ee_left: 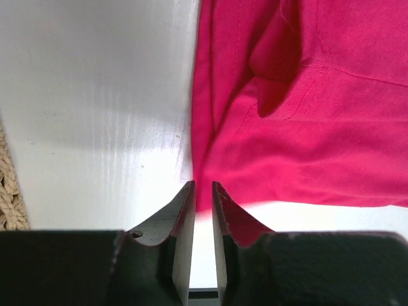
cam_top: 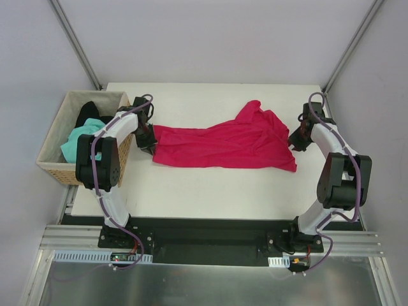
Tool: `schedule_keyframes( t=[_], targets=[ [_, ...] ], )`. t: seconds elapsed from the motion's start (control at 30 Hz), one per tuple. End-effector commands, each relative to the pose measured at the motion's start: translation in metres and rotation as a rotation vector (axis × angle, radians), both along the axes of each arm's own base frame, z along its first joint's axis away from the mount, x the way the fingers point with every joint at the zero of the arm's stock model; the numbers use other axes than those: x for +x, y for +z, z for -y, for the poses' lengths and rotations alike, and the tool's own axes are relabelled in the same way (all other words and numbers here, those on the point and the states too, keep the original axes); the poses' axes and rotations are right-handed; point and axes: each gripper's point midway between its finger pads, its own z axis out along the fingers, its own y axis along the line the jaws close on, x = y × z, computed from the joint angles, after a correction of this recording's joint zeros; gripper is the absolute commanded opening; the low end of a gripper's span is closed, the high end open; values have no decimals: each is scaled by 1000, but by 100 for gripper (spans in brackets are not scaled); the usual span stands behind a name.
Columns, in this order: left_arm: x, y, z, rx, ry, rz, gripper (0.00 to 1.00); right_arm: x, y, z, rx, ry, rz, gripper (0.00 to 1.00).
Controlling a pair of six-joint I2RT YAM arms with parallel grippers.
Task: Fold and stack the t-shirts
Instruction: Fold the flattened tshirt in 1/3 of the way
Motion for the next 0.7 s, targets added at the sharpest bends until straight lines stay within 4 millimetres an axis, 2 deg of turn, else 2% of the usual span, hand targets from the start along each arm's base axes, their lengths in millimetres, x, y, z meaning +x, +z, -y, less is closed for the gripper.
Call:
schedule_keyframes(
  t=[0.0, 0.03, 0.2, 0.3, 0.33, 0.43, 0.67],
  targets=[
    [2, 10, -8, 47, 5, 3, 21, 13, 6, -1, 3, 26, 3, 25],
    [2, 10, -9, 50, 6, 5, 29, 15, 6, -2, 4, 32, 3, 25],
    [10, 16, -7, 43, 7, 21, 36, 31, 9, -7, 0, 83, 5, 29],
    [20, 23, -4, 30, 8, 46, 36, 39, 12, -9, -13, 129, -4, 31],
    [23, 26, -2, 22, 7, 51, 36, 50, 16, -9, -24, 156, 8, 31],
    [35, 30, 1, 11, 3, 67, 36, 62, 21, -14, -36, 195, 4, 31],
    [51, 19, 11, -29, -10, 42, 32, 78, 19, -28, -11, 240, 9, 32]
  ],
)
